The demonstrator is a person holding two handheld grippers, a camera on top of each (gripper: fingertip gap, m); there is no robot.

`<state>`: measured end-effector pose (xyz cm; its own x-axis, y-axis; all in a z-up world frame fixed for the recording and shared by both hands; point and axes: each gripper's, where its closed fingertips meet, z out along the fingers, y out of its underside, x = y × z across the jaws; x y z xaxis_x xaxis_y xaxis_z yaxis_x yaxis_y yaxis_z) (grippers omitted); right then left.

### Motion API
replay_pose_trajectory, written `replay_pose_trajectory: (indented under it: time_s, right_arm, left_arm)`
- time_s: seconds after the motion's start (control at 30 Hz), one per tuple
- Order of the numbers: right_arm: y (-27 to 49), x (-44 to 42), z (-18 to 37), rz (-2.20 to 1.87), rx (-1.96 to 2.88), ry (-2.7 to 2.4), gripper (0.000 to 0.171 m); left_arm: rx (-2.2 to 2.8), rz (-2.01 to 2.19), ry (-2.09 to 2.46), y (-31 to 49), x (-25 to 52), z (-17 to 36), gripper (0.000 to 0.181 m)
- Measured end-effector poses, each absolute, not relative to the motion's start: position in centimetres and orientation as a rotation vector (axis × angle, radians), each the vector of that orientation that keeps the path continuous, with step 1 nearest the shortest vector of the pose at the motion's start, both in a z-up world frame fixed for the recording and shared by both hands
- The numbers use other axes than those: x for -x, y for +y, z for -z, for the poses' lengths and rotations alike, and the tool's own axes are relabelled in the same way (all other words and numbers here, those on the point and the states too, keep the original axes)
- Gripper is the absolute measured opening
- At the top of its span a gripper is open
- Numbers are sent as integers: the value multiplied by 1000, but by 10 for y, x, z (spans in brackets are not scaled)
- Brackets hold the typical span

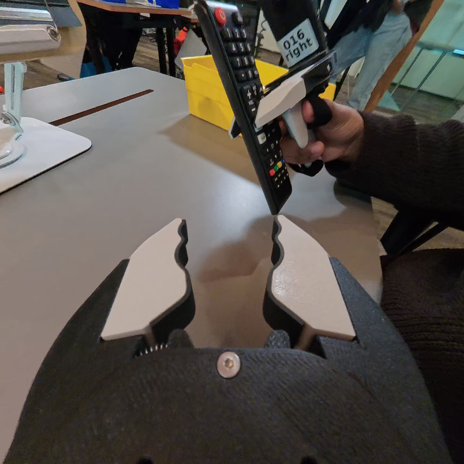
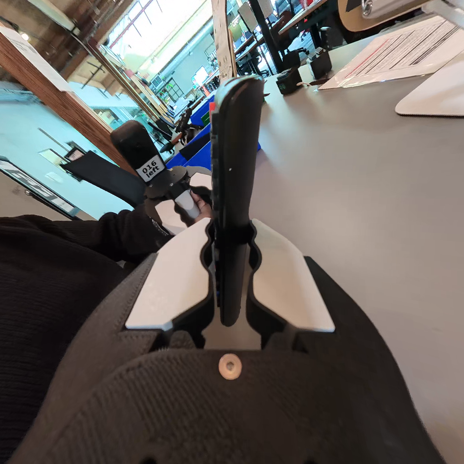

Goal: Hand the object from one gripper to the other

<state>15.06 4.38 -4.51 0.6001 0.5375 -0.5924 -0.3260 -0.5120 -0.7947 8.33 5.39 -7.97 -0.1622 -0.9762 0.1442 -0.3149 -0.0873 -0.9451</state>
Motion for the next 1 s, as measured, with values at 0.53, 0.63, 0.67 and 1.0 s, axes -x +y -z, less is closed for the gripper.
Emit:
replay_pose_trajectory:
  time_s: [0.53,0.63,0.67,1.0]
  right_arm:
    - [-28,-368,4,-705,2119,342,26]
    - [-44,-422,42,-688,2205,555,25]
    - [-49,-432,52,-699,2229,599,25]
    - [-44,-446,81,-665,2331,692,25]
  left_arm:
    - [1479,1335,1552,36,-87,88,52]
    - [1516,1411,1502,36,-88,83,50]
    - [1521,1434,1488,36,-88,82,48]
    - [1589,1523,1460,35,-90,87,47]
